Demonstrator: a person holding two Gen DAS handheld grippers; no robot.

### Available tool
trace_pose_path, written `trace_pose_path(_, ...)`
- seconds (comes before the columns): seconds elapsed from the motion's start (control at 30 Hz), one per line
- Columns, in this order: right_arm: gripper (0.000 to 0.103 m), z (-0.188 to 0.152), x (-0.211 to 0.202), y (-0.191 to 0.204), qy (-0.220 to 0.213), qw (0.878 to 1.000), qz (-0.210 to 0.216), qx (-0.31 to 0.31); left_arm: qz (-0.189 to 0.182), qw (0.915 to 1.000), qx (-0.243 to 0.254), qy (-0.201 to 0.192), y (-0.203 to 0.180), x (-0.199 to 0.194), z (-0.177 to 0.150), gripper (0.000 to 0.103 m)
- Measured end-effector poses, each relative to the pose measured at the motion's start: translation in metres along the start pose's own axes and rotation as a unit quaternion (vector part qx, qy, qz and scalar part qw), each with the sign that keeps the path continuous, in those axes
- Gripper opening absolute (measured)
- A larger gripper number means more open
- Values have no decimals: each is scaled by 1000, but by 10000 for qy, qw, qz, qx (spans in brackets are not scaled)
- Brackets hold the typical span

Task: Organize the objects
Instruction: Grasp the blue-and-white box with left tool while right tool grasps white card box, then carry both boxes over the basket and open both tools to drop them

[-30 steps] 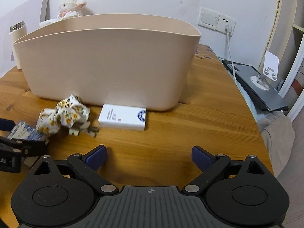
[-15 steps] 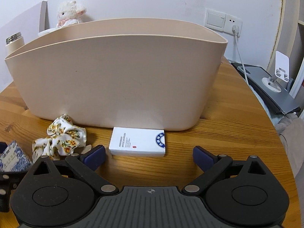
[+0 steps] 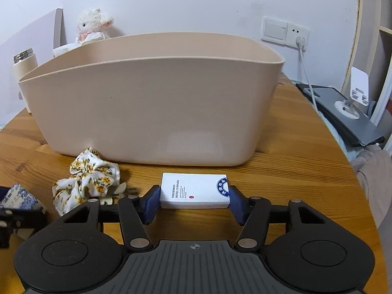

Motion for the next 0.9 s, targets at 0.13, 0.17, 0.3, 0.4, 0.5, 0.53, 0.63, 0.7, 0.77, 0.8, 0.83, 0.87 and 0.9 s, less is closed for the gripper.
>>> trace_pose_path(0.13,56,10,-22,-5,-178,9998,-14,2,33,9998,-45,-179,3,-15,8,64)
trace_pose_path(0.17,56,14,-28,-6,-238,9997,-15,0,45,9997,-49,-239,3,-19,10,64)
trace_pose_path(0.3,56,33,-55,-8,-540,9985,-9,-23,77,9987,-34,-510,5,-38,25,64)
trace_pose_path(0.4,56,49,-74,-7,-790,9969,-13,-65,79,9973,6,-731,4,-52,39,64)
trace_pose_path(0.5,56,65,-88,-7,-1042,9945,-27,-127,132,9951,151,-968,0,-64,55,64)
trace_pose_path(0.53,56,71,-92,-8,-1129,9935,-34,-146,166,9940,227,-1056,-1,-67,61,64)
trace_pose_path(0.63,56,87,-100,-10,-1328,9910,-41,-185,254,9903,409,-1306,-6,-73,82,64)
trace_pose_path(0.7,56,98,-102,-10,-1435,9894,-53,-228,297,9878,490,-1450,-8,-75,96,64)
trace_pose_path(0.77,56,109,-101,-11,-1530,9878,-77,-275,337,9854,555,-1577,-11,-75,109,64)
trace_pose_path(0.8,55,113,-99,-11,-1564,9872,-86,-294,349,9842,578,-1637,-13,-74,117,64)
trace_pose_path(0.83,56,118,-98,-10,-1600,9866,-99,-312,346,9833,597,-1685,-14,-72,124,64)
trace_pose_path(0.87,56,123,-95,-11,-1641,9858,-116,-328,328,9826,610,-1725,-16,-69,131,64)
trace_pose_path(0.9,56,127,-93,-10,-1672,9853,-129,-338,296,9823,603,-1746,-17,-66,138,64)
Point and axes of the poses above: each gripper's, at about its wrist camera, not at the fingertips, and x roughly the way its jaws point, y to its left, z to its top, the point moved 9 cm from there along x, roughly the way its jaws point, and after that the axes turned 10 degrees about -y, right-handed, at the moved point
